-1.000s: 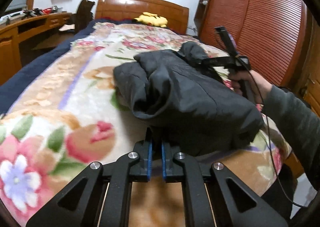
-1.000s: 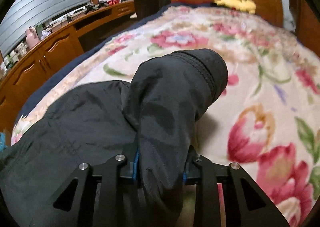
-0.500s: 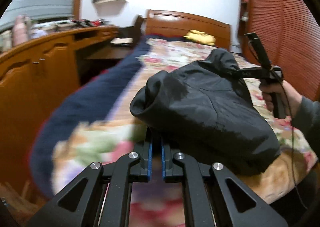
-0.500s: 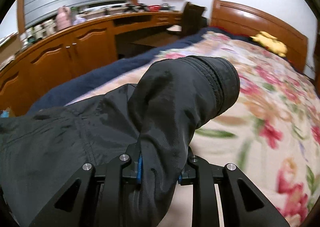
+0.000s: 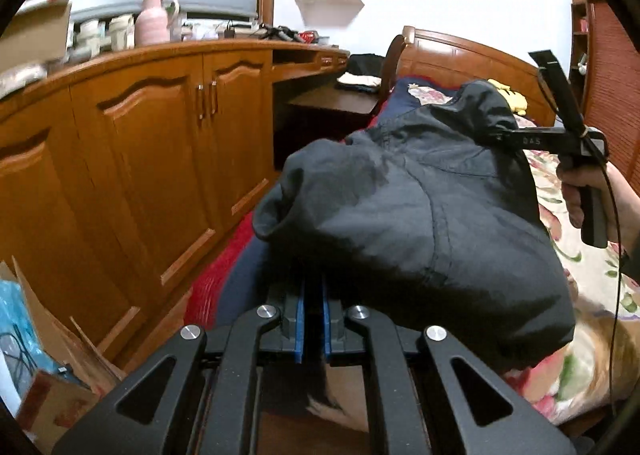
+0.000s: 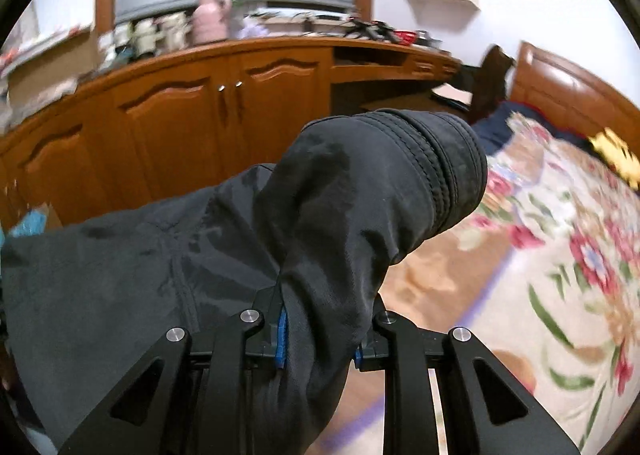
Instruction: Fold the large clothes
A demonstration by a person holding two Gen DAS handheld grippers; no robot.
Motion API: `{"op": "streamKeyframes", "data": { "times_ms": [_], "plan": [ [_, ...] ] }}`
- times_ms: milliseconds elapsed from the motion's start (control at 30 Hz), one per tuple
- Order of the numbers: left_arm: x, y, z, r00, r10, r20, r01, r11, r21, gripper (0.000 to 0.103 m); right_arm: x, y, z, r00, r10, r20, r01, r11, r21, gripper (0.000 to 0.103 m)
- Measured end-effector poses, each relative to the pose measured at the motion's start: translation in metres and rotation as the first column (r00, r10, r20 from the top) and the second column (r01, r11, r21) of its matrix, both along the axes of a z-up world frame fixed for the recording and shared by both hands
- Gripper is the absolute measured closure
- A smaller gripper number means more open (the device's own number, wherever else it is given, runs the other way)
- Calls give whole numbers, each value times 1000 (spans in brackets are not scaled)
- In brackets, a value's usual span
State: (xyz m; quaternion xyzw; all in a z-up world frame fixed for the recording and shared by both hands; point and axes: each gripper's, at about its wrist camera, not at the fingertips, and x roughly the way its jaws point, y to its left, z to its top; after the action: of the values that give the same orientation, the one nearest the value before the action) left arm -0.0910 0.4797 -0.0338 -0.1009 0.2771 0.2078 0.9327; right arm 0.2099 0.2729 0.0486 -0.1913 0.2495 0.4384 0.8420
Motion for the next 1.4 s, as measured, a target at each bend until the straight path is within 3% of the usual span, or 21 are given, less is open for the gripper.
{"op": "streamKeyframes", "data": {
  "times_ms": [100,200,300,367,500,567,733,900,1033,1400],
  "plan": [
    [0,-8,-7,1000,12,-20,-12,1000,17,96,18,5,-14,999,-51,-9,50,998,-47,72],
    [1,-6,-5,999,30,-12,-30,1000,8,95,18,13,-24,998,-58,-13,57,994,-92,56],
    [-5,-12,0,999,33,10,-34,999,19,88,8,7,-32,998,-55,25,58,991,-118,51],
    [-12,-16,5,999,31,28,-31,999,14,69,-2,-8,-32,999,-47,11,48,995,-87,45],
    [-23,-26,16,998,17,57,-18,1000,16,46,-25,-28,-24,999,26,-24,-27,999,-33,44],
    [-26,-31,22,998,13,63,-15,1000,25,16,-40,-36,-24,997,75,-34,-75,997,-17,44],
    [-33,-47,40,998,12,66,-15,999,44,0,-54,-54,-23,991,119,-54,-119,993,14,44],
    [-37,-67,56,997,5,76,-10,998,62,0,-47,-77,-20,991,110,-73,-107,993,43,44],
    [-34,-86,61,997,-7,71,2,997,72,0,-65,-107,-19,993,97,-71,-93,994,58,44],
    [6,-150,65,993,-102,61,97,993,71,0,-78,-192,-17,999,6,-52,-1,996,91,44]
  ]
}}
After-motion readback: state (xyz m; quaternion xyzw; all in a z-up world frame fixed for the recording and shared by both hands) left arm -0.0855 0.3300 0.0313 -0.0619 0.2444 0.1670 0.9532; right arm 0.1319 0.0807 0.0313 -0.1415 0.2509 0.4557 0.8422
